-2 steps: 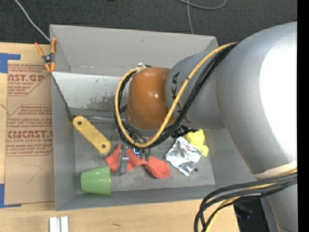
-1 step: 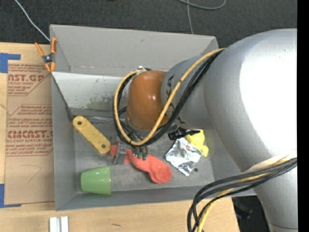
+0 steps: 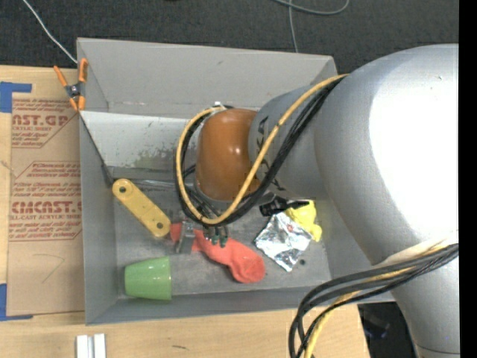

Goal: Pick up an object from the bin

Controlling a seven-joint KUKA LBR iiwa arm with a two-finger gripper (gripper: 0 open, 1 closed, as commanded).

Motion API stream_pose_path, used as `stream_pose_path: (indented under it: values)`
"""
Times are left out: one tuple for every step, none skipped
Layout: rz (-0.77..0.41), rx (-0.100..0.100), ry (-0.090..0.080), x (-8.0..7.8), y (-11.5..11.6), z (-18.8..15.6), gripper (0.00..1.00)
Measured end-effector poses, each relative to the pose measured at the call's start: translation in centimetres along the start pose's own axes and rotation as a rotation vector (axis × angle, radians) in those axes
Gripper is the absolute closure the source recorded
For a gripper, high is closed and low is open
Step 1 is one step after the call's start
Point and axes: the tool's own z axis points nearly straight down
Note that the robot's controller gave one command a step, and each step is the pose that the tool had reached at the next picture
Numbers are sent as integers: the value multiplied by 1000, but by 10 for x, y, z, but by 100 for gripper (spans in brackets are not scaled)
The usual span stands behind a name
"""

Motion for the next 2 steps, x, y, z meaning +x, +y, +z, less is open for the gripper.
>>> stream_pose_path:
  values:
    - [-22,-2,-2,-21,17,-130,100]
    - [-22,-2,-2,-21,17,-130,100]
